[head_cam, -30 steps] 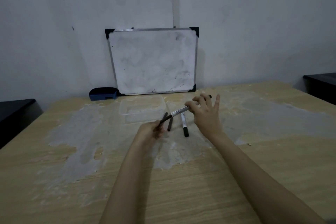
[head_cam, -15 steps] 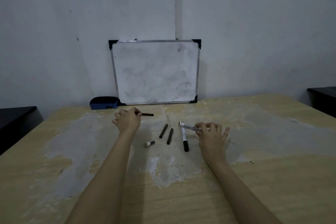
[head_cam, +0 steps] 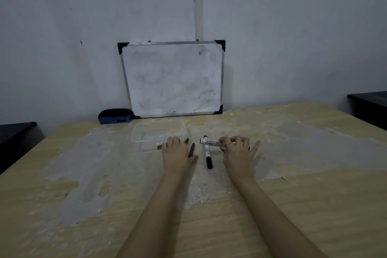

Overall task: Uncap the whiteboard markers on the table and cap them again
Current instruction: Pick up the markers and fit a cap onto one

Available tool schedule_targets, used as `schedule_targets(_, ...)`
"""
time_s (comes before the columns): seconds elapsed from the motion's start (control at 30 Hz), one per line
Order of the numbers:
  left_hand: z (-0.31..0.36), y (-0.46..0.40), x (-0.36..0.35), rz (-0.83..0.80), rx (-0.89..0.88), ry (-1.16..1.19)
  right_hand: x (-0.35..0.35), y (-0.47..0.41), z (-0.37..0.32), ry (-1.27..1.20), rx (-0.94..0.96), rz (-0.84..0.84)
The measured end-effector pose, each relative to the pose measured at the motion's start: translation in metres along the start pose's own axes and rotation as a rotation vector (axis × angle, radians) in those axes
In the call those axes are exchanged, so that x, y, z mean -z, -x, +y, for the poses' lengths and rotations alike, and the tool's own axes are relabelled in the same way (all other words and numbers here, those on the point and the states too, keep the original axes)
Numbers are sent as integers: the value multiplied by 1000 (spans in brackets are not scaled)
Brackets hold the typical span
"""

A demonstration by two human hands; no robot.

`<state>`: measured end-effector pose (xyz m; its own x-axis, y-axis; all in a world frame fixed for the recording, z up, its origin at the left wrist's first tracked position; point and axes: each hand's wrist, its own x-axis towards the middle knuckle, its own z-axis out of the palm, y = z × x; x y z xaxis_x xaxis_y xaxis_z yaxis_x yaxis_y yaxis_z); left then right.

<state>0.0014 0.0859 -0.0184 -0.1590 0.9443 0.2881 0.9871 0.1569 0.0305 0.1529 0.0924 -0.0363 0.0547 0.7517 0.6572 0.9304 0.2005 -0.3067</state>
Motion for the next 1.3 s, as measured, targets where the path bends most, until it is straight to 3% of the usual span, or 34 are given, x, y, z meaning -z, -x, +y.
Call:
schedule_targets(0.13,3,4,-6,63,18,4,-4,-1,2,55,-14,-22)
schedule_targets(0.37,-17,28,-7,264,82,330,-1,0,5,59,-32,-131)
schedule_targets(0.57,-16,32,-5,325,3,372,5,0,2,60,-39,-186)
schedule_targets(0.83,-15,33,-3,331,-17,444,4,1,2,32,-15,-127)
schedule_targets(0.97,-13,34,2,304,24,629,5,2,0,22,22,-94)
schedule_targets(1.1,-4,38,4,407,-103,605,7,4,-4,11,75,-55)
schedule_targets(1.3,-5,40,7,523,27,597,7,3,-5,-131,-54,-56)
